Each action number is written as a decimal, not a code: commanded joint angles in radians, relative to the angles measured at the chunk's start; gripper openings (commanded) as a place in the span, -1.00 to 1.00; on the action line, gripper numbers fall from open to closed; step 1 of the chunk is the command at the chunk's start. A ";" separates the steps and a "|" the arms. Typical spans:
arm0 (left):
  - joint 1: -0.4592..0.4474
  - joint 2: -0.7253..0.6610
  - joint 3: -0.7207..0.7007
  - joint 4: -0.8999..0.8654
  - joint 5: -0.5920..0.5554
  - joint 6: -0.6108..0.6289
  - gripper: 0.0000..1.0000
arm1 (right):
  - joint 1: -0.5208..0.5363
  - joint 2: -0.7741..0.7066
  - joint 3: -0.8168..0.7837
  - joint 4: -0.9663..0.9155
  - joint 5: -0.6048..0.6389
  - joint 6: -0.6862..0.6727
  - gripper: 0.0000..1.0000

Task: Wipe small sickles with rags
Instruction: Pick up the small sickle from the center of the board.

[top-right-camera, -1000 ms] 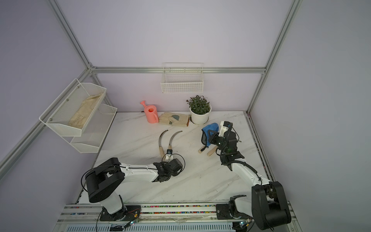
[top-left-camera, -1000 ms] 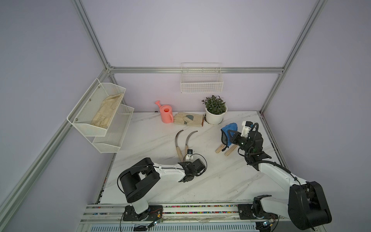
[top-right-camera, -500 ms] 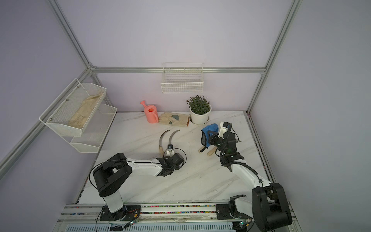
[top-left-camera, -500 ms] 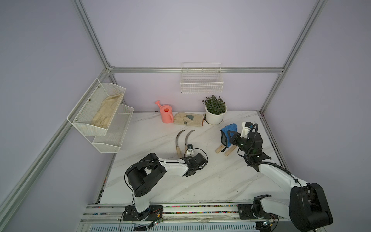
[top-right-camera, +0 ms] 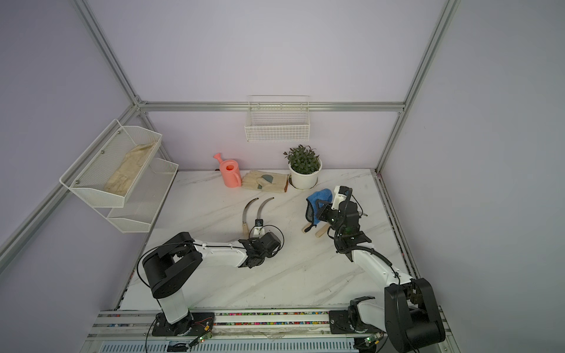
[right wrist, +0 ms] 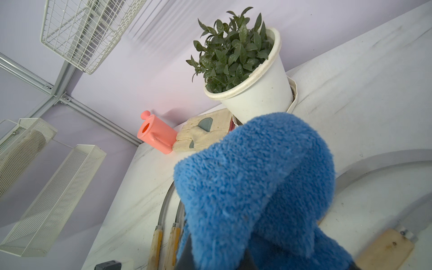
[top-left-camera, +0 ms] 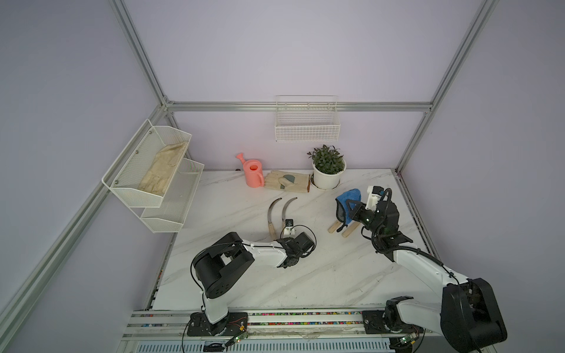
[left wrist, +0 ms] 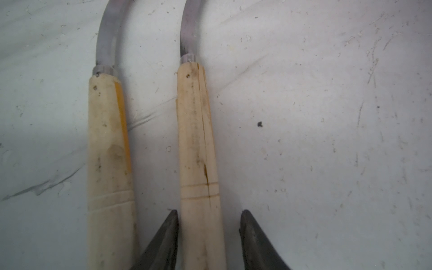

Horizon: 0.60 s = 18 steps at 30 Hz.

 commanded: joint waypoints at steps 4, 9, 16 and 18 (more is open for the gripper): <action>-0.024 0.002 -0.032 -0.060 0.060 0.001 -0.18 | 0.008 -0.022 -0.005 0.014 0.014 -0.010 -1.00; -0.024 0.018 -0.023 -0.063 0.059 -0.001 -0.37 | 0.013 -0.015 -0.006 0.014 0.016 -0.011 -1.00; -0.023 0.017 -0.026 -0.064 0.051 -0.006 -0.36 | 0.018 -0.008 0.000 0.012 0.019 -0.013 -1.00; -0.023 0.016 -0.030 -0.060 0.043 -0.008 -0.43 | 0.019 -0.008 0.002 0.008 0.016 -0.015 -1.00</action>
